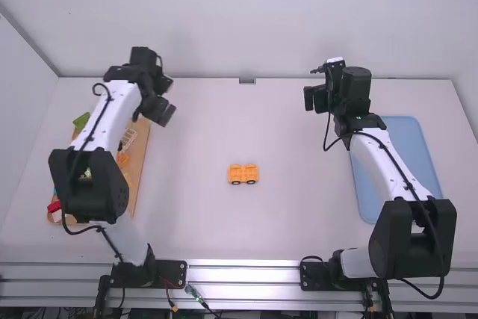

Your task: Assemble lego blocks to make yellow taxi

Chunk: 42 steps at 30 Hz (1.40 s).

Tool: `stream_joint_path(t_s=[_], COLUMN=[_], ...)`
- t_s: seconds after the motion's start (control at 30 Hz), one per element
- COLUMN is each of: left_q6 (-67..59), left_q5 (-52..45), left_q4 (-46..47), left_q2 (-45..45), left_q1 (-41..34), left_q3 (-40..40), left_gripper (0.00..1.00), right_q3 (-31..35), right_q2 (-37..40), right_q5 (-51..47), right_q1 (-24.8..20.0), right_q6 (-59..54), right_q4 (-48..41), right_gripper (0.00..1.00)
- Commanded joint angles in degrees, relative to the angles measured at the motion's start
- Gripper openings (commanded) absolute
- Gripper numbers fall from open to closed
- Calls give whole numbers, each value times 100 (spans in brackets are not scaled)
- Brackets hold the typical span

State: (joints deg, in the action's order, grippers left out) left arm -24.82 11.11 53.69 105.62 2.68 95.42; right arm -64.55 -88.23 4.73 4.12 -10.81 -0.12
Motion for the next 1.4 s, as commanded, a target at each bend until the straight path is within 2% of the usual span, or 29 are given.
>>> stream_joint_path(t_s=[0.0, 0.2, 0.3, 0.43, 0.53, 0.7, 0.83, 0.93, 1.0, 1.07, 1.17, 1.37], left_q6=[-72, -1034, -933, 358, 2100, 3495, 3943, 3681, 3748, 3812, 4026, 3943], left_q5=[205, 551, 415, 68, 90, 118, 24, -616, -745, -750, -804, -1215], left_q4=[164, 68, 7, 175, 726, 1012, 367, -37, -295, -442, -566, -800], left_q2=[-138, -116, -114, -98, -92, -92, -92, -92, -92, -92, -94, -94], left_q1=[492, 1499, 1751, 1932, 2081, 2304, 2549, 2774, 2983, 3099, 3268, 3322], left_q3=[122, 138, 138, 120, -17, -372, -966, -1429, -1764, -1939, -2210, -2533], left_gripper=[99, 99, 99, 99, 99, 95, 89, 89, 83, 84, 93, 89], right_q3=[-225, -223, -223, -225, -223, -223, -223, -223, -223, -223, -223, -223], right_q2=[144, 144, 144, 144, 144, 144, 144, 144, 144, 144, 144, 144], right_q5=[-7, -7, -9, -7, -4, -7, -7, -4, -9, -4, -4, -4], right_q1=[11, 7, 2, 2, 11, 7, 7, 7, 7, 7, 7, 11], right_q6=[26, 44, 26, 28, 35, 31, 28, 31, 26, 28, 31, 28], right_q4=[39, 157, 144, 138, 234, 385, 369, 328, 363, 407, 463, 463], right_gripper=[99, 99, 99, 99, 99, 99, 99, 99, 99, 98, 99, 99])
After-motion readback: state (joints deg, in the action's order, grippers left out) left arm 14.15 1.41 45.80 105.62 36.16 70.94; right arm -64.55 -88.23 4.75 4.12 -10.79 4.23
